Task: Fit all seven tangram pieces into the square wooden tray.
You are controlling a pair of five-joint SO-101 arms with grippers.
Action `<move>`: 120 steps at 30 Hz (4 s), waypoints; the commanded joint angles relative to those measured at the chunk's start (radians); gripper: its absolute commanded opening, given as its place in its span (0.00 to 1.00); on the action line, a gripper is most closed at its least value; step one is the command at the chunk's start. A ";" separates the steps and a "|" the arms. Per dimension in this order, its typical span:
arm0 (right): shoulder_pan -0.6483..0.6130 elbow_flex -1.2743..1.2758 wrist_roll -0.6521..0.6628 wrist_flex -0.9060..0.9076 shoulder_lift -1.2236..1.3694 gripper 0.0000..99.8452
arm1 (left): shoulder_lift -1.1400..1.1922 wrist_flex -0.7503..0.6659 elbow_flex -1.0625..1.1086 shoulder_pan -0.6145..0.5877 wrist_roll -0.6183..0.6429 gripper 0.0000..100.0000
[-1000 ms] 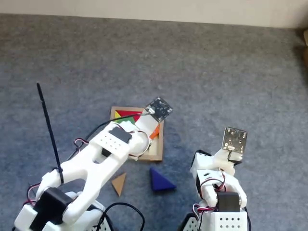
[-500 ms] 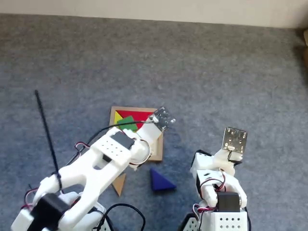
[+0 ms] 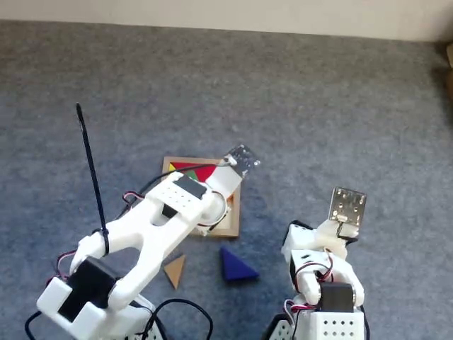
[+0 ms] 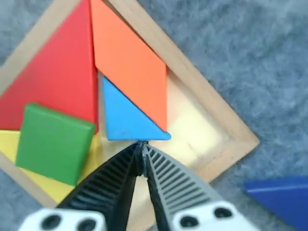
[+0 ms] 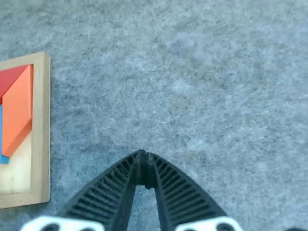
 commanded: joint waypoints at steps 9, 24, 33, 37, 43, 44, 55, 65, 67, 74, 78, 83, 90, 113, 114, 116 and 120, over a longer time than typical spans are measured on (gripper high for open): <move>0.013 0.127 0.014 -0.019 -0.025 0.01 | -0.088 0.057 -0.110 -0.110 0.006 0.01; 0.013 0.127 0.014 -0.019 -0.025 0.01 | -0.162 0.044 -0.088 -0.262 0.002 0.14; 0.013 0.127 0.014 -0.019 -0.025 0.01 | 0.068 0.035 -0.166 -0.257 0.000 0.14; 0.013 0.127 0.014 -0.019 -0.025 0.01 | 0.064 0.115 -0.162 -0.234 0.000 0.14; 0.013 0.127 0.014 -0.018 -0.025 0.01 | 0.062 0.158 -0.142 -0.185 0.002 0.08; 0.013 0.127 0.014 -0.018 -0.025 0.01 | 0.062 0.160 -0.143 -0.180 0.003 0.08; 0.013 0.127 0.014 -0.018 -0.025 0.01 | -0.183 0.153 -0.068 -0.185 0.006 0.11; 0.015 0.127 0.014 -0.018 -0.025 0.01 | -0.130 -0.066 -0.068 -0.321 0.041 0.16; 0.015 0.127 0.014 -0.018 -0.025 0.01 | -0.079 -0.103 -0.088 -0.348 0.049 0.16; 0.015 0.127 0.014 -0.018 -0.025 0.01 | 0.031 -0.018 -0.148 -0.331 -0.011 0.15; 0.015 0.127 0.014 -0.018 -0.025 0.01 | 0.028 0.025 -0.114 -0.268 -0.031 0.15; 0.015 0.127 0.014 -0.018 -0.025 0.01 | -0.015 0.026 -0.067 -0.242 -0.029 0.13; 0.015 0.127 0.014 -0.018 -0.025 0.01 | -0.165 0.025 0.070 -0.160 -0.029 0.13; 0.015 0.124 0.014 -0.022 -0.021 0.01 | -0.315 0.025 0.119 -0.142 -0.021 0.13; 0.015 0.124 0.014 -0.022 -0.021 0.01 | -0.358 0.020 0.143 -0.153 -0.021 0.13; 0.015 0.124 0.014 -0.022 -0.022 0.01 | -0.438 0.009 0.188 -0.170 -0.021 0.13; 0.015 0.124 0.014 -0.022 -0.022 0.01 | -0.547 -0.057 0.272 -0.206 -0.021 0.13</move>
